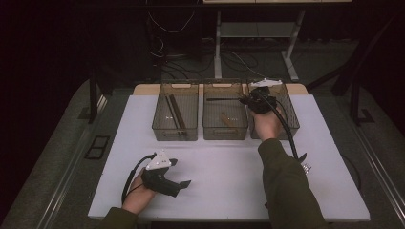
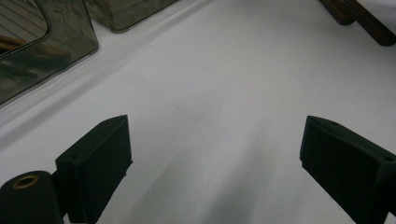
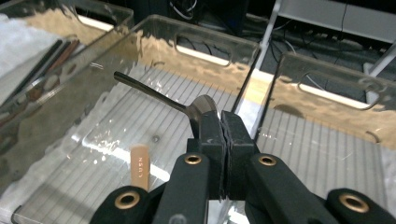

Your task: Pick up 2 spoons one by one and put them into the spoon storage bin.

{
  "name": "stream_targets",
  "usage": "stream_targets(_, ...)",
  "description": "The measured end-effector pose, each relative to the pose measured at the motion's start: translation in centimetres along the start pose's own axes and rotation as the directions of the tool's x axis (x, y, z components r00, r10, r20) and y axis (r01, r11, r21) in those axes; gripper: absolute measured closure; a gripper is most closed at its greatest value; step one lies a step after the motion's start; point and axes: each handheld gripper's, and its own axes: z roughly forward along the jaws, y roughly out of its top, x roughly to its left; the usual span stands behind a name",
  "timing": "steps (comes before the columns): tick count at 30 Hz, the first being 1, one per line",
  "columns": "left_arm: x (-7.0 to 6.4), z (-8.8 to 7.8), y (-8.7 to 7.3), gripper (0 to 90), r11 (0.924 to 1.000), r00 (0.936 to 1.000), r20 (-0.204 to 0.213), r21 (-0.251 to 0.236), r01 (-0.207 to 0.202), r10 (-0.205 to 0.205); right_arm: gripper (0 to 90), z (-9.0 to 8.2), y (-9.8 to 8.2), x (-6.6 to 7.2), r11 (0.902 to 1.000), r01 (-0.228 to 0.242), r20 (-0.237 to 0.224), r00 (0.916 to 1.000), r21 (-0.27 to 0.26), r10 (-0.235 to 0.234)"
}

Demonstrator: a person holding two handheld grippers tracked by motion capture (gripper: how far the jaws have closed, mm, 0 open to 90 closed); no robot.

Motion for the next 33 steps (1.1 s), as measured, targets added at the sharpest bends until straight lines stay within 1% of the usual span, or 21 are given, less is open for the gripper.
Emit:
stream_targets(4,0.0,0.0,0.0,8.5,1.0,1.0,0.0,-0.001,-0.003,0.003,88.6,0.8,-0.4,0.5,0.9999,0.007,-0.008,0.9999,0.014,-0.007)
stream_targets(8,0.0,0.0,0.0,8.5,1.0,1.0,0.0,0.0,-0.003,0.003,88.4,1.2,-0.6,1.1,0.999,0.028,-0.001,0.9996,0.034,-0.028)
stream_targets(12,0.0,0.0,0.0,8.5,1.0,1.0,0.001,0.004,-0.007,0.007,87.7,1.4,-0.8,1.3,0.9975,0.041,-0.022,0.999,0.057,-0.04)
stream_targets(14,0.0,0.0,0.0,8.5,0.9999,1.0,0.0,0.005,-0.009,0.009,86.8,1.5,-0.9,1.4,0.997,0.046,-0.023,0.9987,0.061,-0.045)
stream_targets(15,0.0,0.1,0.0,8.5,1.0,1.0,-0.001,0.0,-0.003,0.003,85.2,1.5,-1.0,1.3,0.9968,0.047,-0.034,0.9984,0.064,-0.045)
stream_targets(16,0.0,0.1,0.0,8.5,1.0,1.0,-0.001,0.001,-0.004,0.004,80.9,1.5,-1.0,1.2,0.9967,0.046,-0.047,0.998,0.067,-0.043)
stream_targets(18,0.0,0.1,0.0,8.5,1.0,1.0,-0.001,0.001,-0.003,0.003,73.8,1.2,-0.9,1.1,0.9976,0.044,-0.046,0.998,0.054,-0.042)
stream_targets(19,0.0,0.1,0.0,8.5,1.0,1.0,-0.001,0.001,-0.003,0.003,70.1,1.0,-0.8,1.0,0.9979,0.04,-0.063,0.9973,0.05,-0.037)
stream_targets(22,0.0,0.1,0.0,8.5,1.0,1.0,0.0,0.002,0.0,0.0,64.7,0.5,-0.8,0.8,0.9985,0.045,-0.08,0.9959,0.033,-0.042)
stream_targets(24,0.0,0.1,0.0,8.5,1.0,1.0,-0.001,0.003,0.001,-0.001,62.1,0.1,-0.9,0.5,0.9989,0.038,-0.117,0.9925,0.028,-0.034)
stream_targets(26,0.0,0.1,0.0,8.5,1.0,1.0,-0.003,0.003,0.002,-0.002,60.1,-0.5,-1.0,0.2,0.9988,0.045,-0.136,0.9898,0.021,-0.042)
stream_targets(29,0.0,0.1,0.0,8.5,1.0,1.0,-0.003,0.003,0.003,-0.003,54.3,-1.2,-1.4,-0.3,0.999,0.041,-0.171,0.9845,0.015,-0.038)
stream_targets(31,0.1,0.1,0.0,8.5,1.0,1.0,-0.001,0.005,0.0,0.0,50.6,-1.8,-1.7,-0.7,0.9995,0.029,-0.204,0.9787,0.013,-0.026)
stream_targets(33,0.1,0.1,0.0,8.5,1.0,1.0,-0.001,0.007,-0.001,0.001,47.8,-2.4,-2.0,-0.9,0.9995,0.032,-0.213,0.9765,0.004,-0.03)
